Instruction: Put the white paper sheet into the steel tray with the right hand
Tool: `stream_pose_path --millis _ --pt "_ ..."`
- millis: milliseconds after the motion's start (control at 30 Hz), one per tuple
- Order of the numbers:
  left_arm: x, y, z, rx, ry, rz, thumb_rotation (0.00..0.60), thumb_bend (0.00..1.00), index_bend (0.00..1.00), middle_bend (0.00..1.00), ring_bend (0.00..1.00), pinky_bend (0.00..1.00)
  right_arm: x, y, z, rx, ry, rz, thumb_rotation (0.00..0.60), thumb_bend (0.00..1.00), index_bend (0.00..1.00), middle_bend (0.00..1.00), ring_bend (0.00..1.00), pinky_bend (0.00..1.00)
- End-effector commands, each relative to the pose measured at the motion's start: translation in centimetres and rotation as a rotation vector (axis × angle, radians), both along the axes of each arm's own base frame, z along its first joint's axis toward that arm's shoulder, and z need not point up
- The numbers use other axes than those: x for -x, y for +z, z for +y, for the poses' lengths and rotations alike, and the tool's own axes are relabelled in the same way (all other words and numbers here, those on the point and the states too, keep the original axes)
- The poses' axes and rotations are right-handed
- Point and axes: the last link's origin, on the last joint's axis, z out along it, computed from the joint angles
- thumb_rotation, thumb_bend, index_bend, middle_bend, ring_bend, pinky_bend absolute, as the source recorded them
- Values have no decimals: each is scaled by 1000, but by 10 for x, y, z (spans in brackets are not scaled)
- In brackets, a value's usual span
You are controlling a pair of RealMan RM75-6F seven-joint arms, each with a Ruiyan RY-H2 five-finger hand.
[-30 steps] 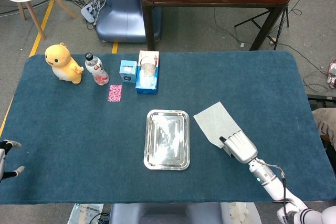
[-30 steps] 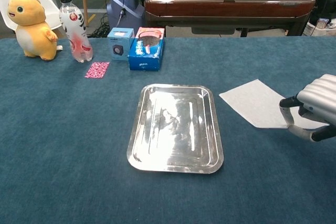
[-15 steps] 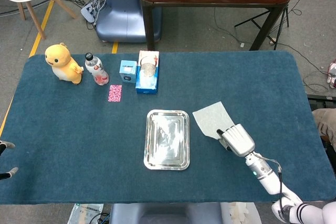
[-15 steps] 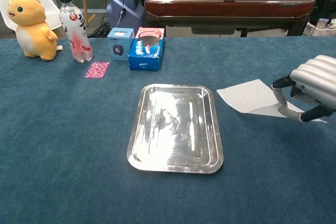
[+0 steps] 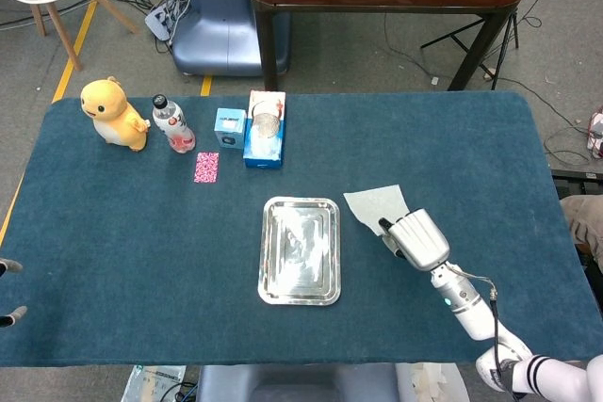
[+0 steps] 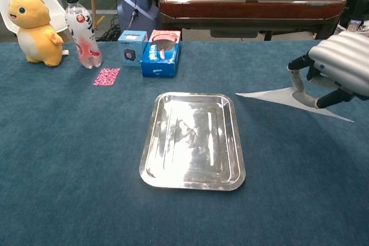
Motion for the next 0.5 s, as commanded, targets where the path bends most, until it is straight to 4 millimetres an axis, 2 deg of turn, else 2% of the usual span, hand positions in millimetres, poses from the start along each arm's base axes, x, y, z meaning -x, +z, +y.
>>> stream_pose_path --millis 33,500 --pt "0 0 0 -1 0 0 600 74 388 352 294 424 -15 2 -8 13 21 -16 600 373 625 1000 1000 1000" --pt "1 2 1 -7 6 -8 600 74 388 352 294 426 -84 -32 -55 -3 98 -4 600 373 634 1000 1000 1000"
